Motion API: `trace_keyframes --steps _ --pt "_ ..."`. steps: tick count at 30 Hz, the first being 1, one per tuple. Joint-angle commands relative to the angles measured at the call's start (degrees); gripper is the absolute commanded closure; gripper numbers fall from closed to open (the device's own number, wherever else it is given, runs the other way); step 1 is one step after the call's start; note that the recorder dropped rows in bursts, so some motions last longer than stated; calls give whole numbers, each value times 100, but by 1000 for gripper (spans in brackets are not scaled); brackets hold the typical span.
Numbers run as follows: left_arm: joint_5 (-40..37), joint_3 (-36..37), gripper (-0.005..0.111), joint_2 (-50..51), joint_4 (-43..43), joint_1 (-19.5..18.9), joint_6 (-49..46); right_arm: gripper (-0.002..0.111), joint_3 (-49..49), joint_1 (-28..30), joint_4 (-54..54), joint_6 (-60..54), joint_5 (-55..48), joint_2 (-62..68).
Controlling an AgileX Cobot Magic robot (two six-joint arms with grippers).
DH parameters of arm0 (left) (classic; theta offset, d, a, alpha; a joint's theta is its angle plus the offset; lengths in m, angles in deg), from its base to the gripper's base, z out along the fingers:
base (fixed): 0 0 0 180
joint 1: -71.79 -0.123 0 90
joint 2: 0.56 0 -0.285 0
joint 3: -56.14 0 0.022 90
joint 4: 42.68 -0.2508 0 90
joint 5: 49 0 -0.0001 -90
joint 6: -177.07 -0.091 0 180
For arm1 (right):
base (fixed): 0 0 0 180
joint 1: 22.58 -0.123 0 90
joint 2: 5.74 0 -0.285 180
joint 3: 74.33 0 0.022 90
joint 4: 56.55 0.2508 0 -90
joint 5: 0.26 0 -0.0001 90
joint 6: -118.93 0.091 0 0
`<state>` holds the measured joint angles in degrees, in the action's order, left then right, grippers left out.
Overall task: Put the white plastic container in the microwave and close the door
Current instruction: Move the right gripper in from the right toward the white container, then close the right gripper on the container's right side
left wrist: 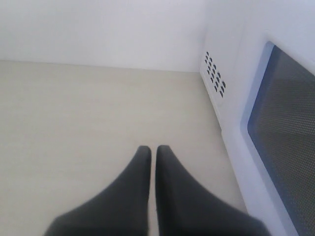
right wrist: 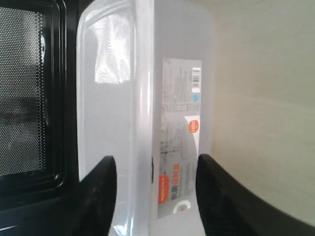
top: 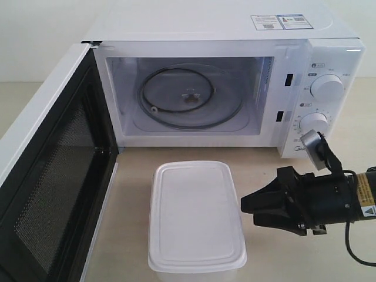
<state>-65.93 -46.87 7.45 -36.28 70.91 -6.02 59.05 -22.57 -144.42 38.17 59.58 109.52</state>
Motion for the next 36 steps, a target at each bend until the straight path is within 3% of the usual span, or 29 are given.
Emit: trace_keyframes --steps 1,6,16,18,27,36 --pt "3 22 102 -22 -20 -16 11 60 53 -188 -183 195 158 10" --pt "3 22 102 -22 -20 -16 11 60 168 -835 143 121 -563 10" --pt "3 22 102 -22 -20 -16 11 60 221 -858 355 137 -478 10" --pt "3 22 102 -22 -20 -16 11 64 221 -858 355 137 -478 10" --pt "3 22 102 -22 -20 -16 11 108 221 -858 333 137 -532 10" --pt "3 22 102 -22 -20 -16 11 108 221 -858 359 114 -495 10"
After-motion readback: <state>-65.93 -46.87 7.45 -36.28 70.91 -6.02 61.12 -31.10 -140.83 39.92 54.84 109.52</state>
